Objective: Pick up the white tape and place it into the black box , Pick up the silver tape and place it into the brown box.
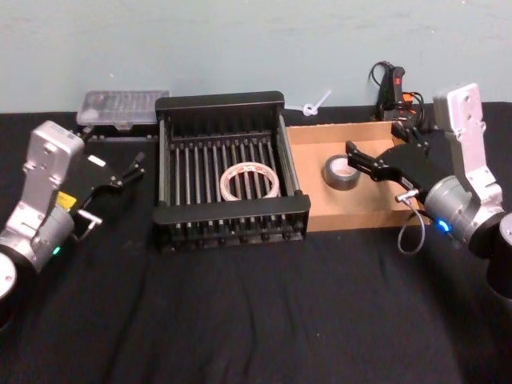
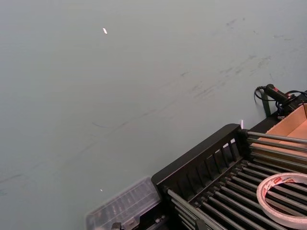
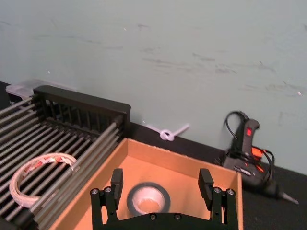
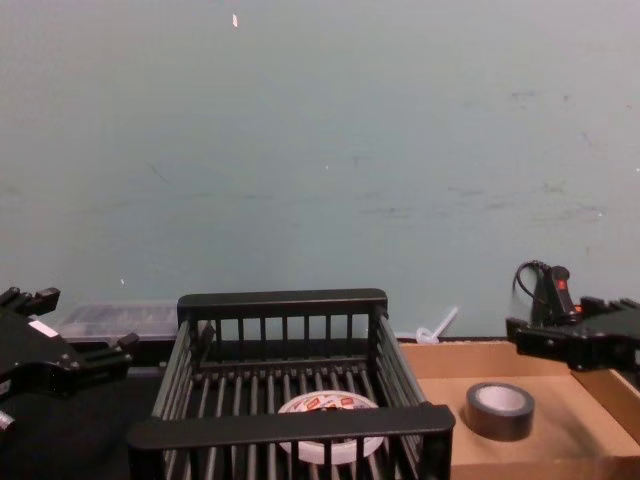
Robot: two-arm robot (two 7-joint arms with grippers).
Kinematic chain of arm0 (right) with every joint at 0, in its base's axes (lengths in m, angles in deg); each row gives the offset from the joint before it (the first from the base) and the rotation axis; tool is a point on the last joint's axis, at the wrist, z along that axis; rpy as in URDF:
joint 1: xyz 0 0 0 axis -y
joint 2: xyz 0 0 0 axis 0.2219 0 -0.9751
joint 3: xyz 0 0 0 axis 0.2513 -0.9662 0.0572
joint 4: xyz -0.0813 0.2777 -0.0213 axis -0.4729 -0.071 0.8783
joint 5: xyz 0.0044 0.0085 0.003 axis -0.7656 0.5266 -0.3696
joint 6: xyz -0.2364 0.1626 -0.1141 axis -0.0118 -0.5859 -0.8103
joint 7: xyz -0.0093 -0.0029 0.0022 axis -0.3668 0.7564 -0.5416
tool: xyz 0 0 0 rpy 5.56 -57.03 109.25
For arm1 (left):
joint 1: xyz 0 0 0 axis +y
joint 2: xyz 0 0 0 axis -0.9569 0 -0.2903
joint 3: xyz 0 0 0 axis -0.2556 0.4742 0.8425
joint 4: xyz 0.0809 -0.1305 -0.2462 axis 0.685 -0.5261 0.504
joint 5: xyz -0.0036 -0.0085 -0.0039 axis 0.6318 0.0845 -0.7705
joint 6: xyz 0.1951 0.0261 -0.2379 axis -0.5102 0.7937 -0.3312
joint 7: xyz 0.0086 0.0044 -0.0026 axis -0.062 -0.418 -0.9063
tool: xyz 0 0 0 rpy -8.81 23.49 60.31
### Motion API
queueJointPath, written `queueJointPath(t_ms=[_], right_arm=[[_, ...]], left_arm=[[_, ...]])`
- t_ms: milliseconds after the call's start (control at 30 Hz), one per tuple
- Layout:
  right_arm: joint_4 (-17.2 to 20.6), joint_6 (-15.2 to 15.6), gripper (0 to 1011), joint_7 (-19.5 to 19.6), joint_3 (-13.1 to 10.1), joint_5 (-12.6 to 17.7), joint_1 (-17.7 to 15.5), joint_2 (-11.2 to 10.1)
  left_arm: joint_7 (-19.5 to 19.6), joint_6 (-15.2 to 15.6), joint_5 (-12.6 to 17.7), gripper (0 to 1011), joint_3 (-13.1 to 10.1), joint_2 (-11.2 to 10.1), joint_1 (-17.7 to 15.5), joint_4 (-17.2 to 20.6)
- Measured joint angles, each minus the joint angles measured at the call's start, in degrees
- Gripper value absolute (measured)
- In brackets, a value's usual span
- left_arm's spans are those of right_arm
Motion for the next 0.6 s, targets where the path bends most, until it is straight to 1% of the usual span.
queueJointPath(t_ms=[267, 400, 600], right_arm=[[-0.1, -0.9, 1002, 0.8, -1.4, -1.3, -1.7, 0.7], [-0.5, -0.9, 1002, 0.9, -1.6, -1.8, -1.7, 1.0], [-0.5, -0.9, 1002, 0.9, -1.6, -1.8, -1.7, 0.9]], left_arm=[[0.0, 0.0, 0.0, 1001, 0.0, 0.0, 0.0, 0.0], [0.0, 0.0, 0.0, 1001, 0.0, 0.0, 0.0, 0.0], [0.0, 0.0, 0.0, 1001, 0.0, 0.0, 0.0, 0.0]])
